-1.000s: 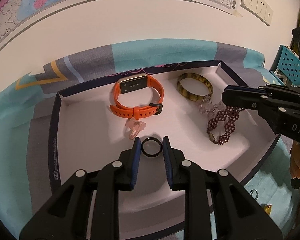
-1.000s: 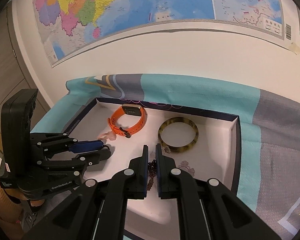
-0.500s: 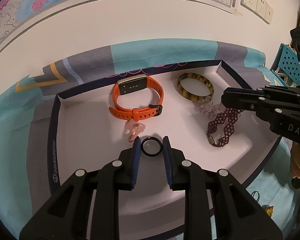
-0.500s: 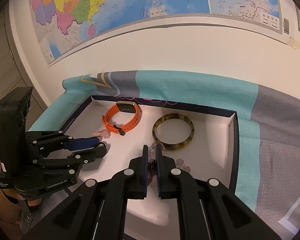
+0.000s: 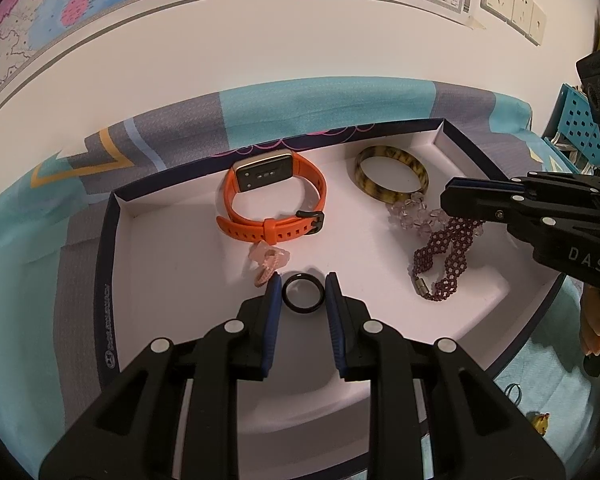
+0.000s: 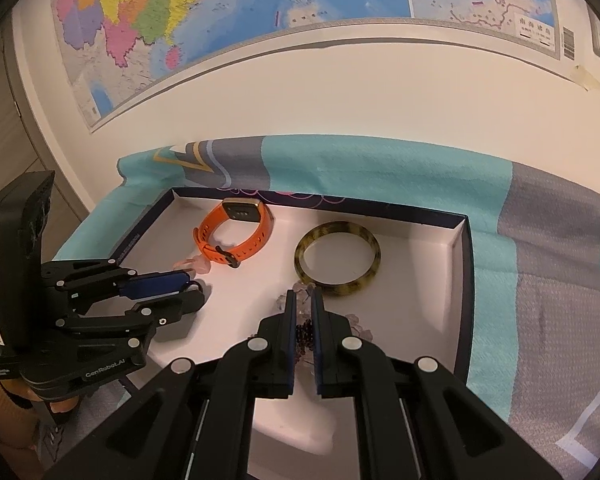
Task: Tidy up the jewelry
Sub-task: 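Lower both tools into the box and open the left tool to drop the ring, then open the right tool to release the beaded keychain into the box, then withdraw both tools toward the green bead bracelet and yellow pendant on the cloth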
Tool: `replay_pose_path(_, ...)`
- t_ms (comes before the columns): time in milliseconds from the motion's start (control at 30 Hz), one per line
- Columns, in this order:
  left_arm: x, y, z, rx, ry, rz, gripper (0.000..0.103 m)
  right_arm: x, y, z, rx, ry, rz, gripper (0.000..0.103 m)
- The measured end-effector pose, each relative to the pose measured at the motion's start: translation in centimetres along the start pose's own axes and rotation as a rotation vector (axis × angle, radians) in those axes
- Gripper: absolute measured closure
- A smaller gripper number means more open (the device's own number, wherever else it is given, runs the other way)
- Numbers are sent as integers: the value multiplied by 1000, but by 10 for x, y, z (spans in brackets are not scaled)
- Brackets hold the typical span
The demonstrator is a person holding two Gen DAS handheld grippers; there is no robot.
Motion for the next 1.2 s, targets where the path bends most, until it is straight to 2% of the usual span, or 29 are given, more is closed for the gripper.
replay_pose_path(367, 1, 0, 1, -1, -4, 2, 80, 0, -4, 3, -7, -14, -12, 96)
replay_pose_path(467, 0, 0, 1, 3, -7, 3, 79, 0, -4, 4, -14, -22, -12, 92)
replay_pose_path(700, -2, 7, -1, -11, -10, 17, 68, -1, -3, 8, -23, -43, -10, 89)
replay_pose_path(800, -3, 16, -2, -9, -13, 40, 62, -2, 1, 10, -31, -56, -2, 76)
replay_pose_path(900, -7, 30, -3, -12, -19, 70, 58, -3, 9, 10, -38, -59, 14, 73)
replay_pose_path(1000, -14, 46, -3, -5, -31, 101, 53, -8, 24, 4, -49, -44, 43, 64)
replay_pose_path(1200, -35, 77, -6, -24, -44, 151, 49, -29, 56, -26, -42, 60, 75, 57)
Point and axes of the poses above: each gripper's, at about its wrist camera, not at the fingertips, and y roughly against the way its jaws point, z to its right, x to its top, the point moved 3 cm from there along -y, roughly the way its jaws point, and after that the axes turned 11 degrees about -z, right-handed, at the moved point
